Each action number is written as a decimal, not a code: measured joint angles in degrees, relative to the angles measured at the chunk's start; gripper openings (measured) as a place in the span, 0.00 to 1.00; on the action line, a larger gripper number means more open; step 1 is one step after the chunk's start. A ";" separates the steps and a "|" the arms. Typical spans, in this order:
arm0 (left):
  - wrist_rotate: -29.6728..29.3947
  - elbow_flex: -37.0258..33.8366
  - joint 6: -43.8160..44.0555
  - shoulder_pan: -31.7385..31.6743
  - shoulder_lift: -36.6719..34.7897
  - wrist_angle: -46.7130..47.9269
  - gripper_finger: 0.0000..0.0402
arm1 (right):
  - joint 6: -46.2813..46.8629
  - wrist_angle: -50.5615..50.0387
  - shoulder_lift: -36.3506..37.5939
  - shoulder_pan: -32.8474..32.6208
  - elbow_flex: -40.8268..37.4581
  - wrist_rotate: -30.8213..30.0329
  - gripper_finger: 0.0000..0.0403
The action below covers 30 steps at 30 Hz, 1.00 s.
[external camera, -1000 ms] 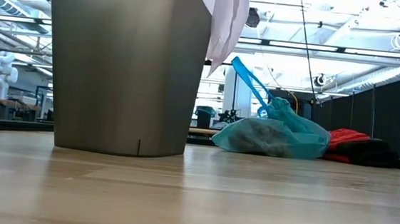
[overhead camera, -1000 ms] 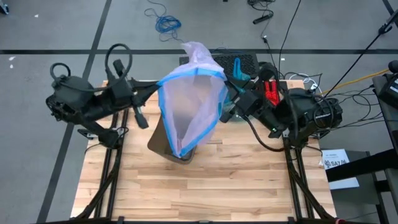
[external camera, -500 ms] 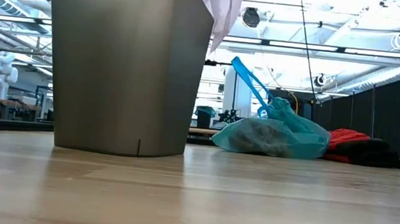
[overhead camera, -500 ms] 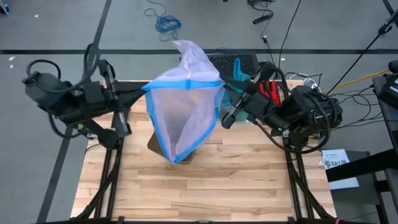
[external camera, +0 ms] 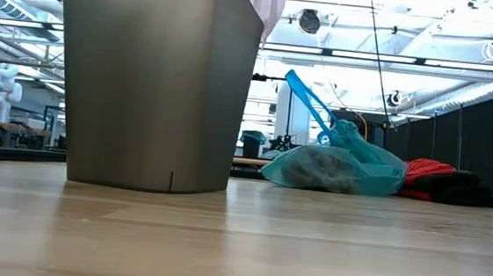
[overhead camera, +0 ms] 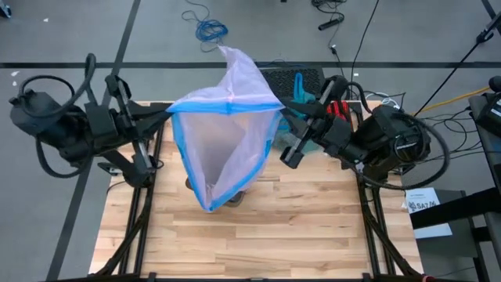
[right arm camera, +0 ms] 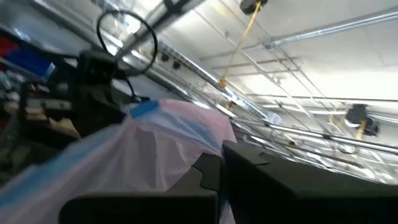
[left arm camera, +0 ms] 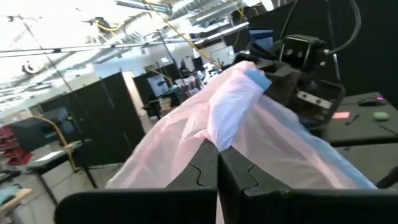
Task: Place trash/remove bag and relplace
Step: Insert the pink trash bag into the black trash bin
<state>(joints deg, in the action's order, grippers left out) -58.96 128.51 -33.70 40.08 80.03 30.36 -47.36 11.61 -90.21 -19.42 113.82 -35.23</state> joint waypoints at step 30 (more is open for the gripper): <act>-21.52 0.00 -24.44 5.66 2.40 -19.98 0.00 | -11.22 -5.74 0.02 -0.42 3.52 -19.44 0.55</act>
<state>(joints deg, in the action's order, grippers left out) -80.48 128.51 -58.14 45.74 82.43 10.38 -58.58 5.87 -90.19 -19.83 117.34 -54.67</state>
